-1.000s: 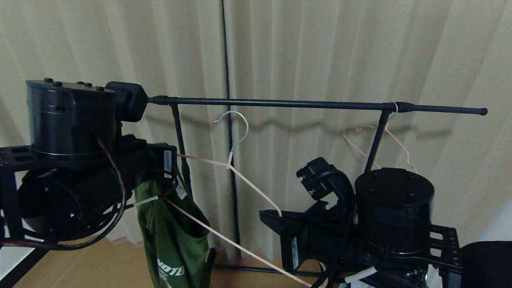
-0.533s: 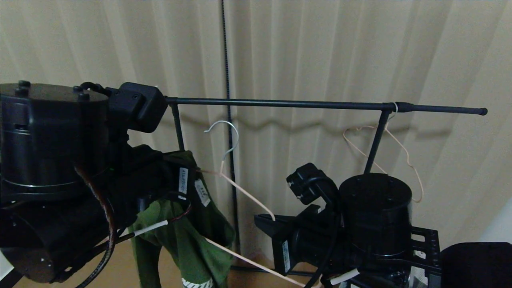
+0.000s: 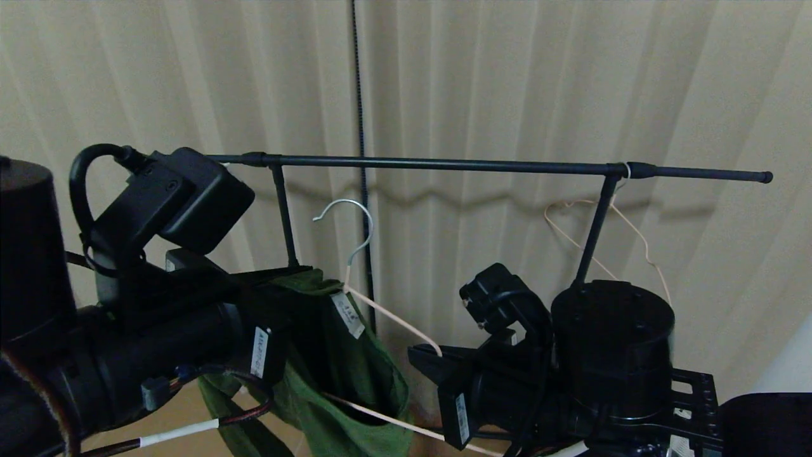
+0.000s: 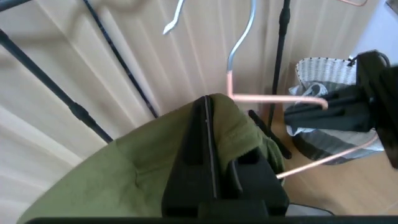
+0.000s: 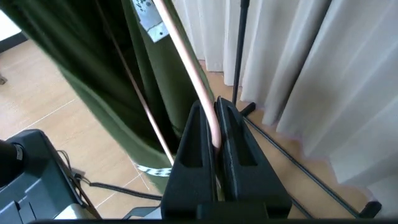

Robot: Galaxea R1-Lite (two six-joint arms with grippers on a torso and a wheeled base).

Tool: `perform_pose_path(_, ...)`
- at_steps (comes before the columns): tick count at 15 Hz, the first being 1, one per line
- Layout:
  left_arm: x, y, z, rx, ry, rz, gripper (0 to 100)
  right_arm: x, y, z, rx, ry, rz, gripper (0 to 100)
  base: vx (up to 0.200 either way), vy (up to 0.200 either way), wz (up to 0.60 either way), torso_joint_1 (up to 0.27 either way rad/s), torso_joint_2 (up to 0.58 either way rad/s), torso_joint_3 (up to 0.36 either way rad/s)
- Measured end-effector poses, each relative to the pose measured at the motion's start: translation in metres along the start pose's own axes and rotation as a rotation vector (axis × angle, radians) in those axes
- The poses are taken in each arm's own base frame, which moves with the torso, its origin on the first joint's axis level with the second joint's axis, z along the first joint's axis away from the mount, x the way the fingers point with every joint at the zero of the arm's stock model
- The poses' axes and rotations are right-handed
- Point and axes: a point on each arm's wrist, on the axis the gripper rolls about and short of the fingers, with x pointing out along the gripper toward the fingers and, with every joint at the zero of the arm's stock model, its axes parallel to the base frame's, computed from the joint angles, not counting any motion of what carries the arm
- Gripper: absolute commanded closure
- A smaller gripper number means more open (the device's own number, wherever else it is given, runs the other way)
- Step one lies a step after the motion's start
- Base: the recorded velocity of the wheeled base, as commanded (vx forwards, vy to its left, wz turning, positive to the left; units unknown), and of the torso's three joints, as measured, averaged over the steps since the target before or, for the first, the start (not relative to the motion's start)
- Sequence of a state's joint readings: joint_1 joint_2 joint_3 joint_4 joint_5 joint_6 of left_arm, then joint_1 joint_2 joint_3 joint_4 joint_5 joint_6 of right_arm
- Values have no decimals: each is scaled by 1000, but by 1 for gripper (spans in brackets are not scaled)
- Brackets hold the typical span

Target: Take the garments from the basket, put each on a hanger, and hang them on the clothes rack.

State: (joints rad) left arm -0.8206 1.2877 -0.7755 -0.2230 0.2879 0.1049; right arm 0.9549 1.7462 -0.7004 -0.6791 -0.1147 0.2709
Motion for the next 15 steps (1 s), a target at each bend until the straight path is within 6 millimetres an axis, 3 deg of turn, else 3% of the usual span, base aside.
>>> perform_pose_path(8,-5,7,-1,6,-12,28,0,-8,-13,10,-33,-48,-75,100,0,0,0,0,0,0)
perform_pose_path(15,-11,33,-3,251,-104,54,0,-39,-67,23,-154,-82,-175,100,0,0,0,0,0,0)
